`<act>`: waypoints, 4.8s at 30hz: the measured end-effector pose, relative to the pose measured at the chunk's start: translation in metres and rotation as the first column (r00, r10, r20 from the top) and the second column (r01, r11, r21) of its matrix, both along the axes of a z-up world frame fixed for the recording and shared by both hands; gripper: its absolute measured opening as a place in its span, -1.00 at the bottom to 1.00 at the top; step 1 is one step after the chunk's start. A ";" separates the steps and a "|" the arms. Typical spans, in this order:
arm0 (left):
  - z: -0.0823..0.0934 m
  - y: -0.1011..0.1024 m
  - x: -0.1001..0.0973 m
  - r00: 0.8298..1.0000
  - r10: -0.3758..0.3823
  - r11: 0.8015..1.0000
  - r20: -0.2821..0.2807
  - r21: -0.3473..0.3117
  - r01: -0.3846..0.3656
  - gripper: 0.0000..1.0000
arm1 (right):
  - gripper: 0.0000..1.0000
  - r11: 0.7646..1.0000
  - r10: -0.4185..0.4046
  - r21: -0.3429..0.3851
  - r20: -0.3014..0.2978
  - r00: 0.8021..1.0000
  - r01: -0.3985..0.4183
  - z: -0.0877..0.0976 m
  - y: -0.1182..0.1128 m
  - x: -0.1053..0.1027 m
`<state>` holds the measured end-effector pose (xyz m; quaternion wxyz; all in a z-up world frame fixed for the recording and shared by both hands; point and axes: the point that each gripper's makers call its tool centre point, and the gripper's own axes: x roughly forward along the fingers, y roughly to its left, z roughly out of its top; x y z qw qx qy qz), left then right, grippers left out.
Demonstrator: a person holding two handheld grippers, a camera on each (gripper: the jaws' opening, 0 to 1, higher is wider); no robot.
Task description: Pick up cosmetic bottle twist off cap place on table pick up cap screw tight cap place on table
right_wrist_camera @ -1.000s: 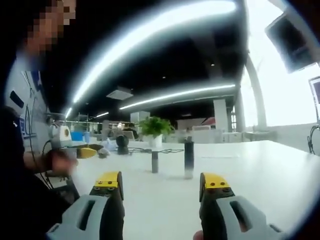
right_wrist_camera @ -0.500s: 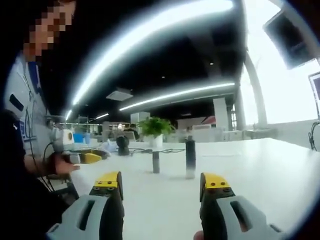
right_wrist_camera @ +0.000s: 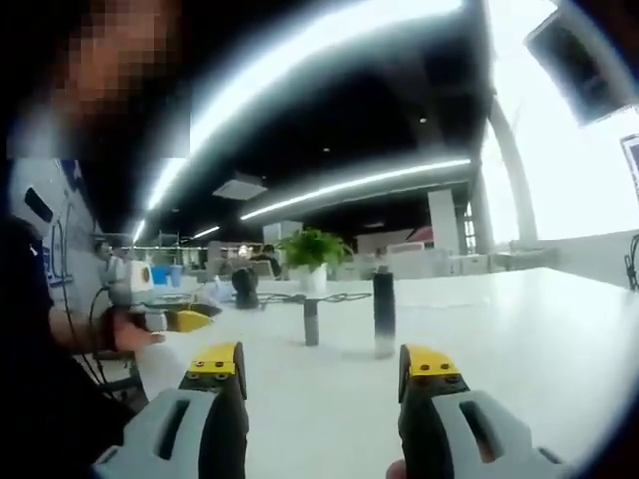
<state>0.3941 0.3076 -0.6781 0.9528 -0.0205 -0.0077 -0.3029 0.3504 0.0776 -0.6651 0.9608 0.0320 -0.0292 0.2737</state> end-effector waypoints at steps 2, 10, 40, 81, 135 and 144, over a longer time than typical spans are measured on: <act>-0.001 -0.001 0.007 1.000 0.000 1.000 -0.004 -0.001 0.000 -0.38 | 0.10 1.000 -0.009 0.008 0.015 1.000 0.009 0.004 -0.006 0.005; -0.010 -0.002 0.024 1.000 -0.010 1.000 -0.018 -0.001 0.010 -0.37 | 0.10 1.000 -0.025 0.008 -0.013 1.000 0.026 -0.004 -0.016 0.021; -0.028 -0.026 0.099 0.998 -0.030 0.995 -0.060 0.093 0.035 -0.33 | 0.07 1.000 0.018 0.025 -0.039 0.999 -0.017 0.000 0.011 0.052; -0.037 -0.069 0.153 0.993 -0.082 0.986 -0.079 0.136 0.092 -0.54 | 0.06 0.997 0.007 0.083 -0.079 0.997 -0.001 -0.010 0.009 0.073; -0.029 -0.066 0.148 0.996 -0.088 0.989 -0.030 0.119 0.091 -0.82 | -0.04 0.999 0.012 0.043 -0.109 0.994 -0.007 -0.028 0.012 0.074; -0.019 -0.072 0.128 0.986 -0.156 0.986 -0.055 0.044 0.158 -0.82 | -0.02 0.998 0.009 0.064 -0.101 0.995 -0.003 -0.024 0.010 0.074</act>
